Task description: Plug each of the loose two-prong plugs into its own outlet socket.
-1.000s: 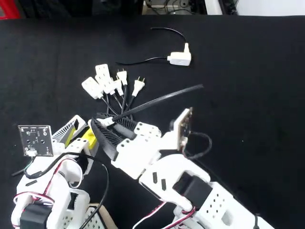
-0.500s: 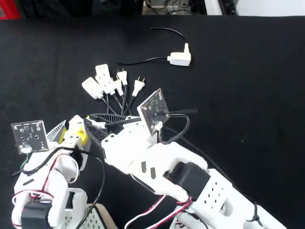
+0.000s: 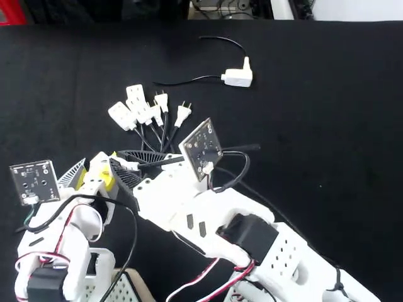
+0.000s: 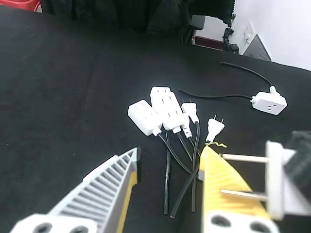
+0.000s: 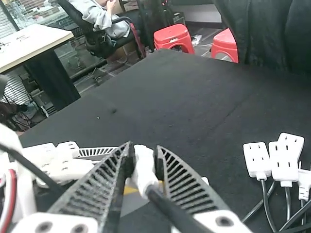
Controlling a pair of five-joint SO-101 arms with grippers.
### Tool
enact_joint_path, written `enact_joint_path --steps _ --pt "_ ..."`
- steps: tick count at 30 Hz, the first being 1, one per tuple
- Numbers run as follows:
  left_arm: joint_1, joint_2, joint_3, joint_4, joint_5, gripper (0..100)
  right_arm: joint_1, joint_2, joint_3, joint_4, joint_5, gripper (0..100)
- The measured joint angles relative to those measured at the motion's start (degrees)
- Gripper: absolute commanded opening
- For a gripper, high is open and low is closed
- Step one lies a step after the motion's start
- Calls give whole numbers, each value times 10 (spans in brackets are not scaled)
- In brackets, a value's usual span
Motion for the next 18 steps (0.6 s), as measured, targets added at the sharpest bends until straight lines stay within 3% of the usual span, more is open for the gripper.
enact_joint_path --steps 18 --pt "-2 0 0 -12 4 213 -5 0 0 2 -28 49"
